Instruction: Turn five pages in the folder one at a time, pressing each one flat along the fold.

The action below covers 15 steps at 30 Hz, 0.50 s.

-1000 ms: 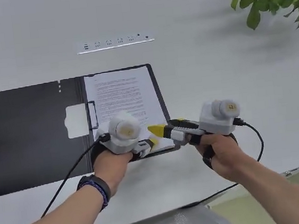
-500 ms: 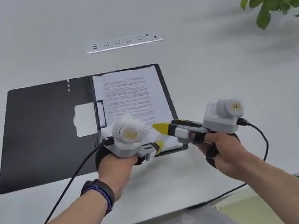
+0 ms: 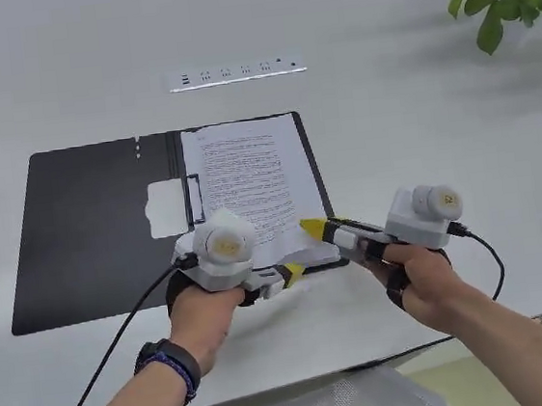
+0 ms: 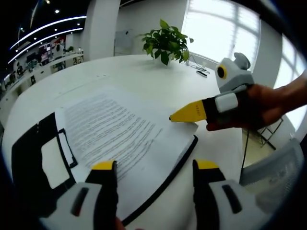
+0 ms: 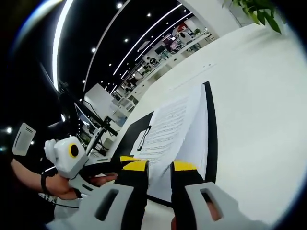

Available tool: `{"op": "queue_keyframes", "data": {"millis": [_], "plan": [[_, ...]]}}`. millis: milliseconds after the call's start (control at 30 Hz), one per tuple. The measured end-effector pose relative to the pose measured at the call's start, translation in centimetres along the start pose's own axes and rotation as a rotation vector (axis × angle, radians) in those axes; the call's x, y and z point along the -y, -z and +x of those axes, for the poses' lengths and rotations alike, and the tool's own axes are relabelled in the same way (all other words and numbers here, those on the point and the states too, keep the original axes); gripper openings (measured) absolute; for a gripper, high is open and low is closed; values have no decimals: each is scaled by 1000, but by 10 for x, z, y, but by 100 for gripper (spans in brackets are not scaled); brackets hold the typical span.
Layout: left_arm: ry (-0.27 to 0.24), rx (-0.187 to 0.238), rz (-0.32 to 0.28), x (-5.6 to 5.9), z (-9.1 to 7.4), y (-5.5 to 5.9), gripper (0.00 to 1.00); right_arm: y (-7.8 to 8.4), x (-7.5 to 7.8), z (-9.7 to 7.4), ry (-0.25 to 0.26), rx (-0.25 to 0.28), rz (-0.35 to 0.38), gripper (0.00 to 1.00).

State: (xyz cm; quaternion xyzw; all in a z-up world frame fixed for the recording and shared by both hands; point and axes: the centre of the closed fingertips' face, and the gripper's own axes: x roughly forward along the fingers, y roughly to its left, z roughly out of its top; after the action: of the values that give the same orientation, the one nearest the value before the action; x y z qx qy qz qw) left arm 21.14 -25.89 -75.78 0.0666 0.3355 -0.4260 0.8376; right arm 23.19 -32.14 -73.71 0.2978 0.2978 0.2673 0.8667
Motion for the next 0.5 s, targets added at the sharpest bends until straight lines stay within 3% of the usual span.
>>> {"op": "queue_keyframes", "data": {"millis": [200, 500], "plan": [[-23, 24, 7, -9, -17, -7, 66, -4, -6, 2, -2, 14, 5, 1], [-69, 65, 17, -29, -49, -15, 67, -12, -25, 10, -31, 34, -5, 0]]}}
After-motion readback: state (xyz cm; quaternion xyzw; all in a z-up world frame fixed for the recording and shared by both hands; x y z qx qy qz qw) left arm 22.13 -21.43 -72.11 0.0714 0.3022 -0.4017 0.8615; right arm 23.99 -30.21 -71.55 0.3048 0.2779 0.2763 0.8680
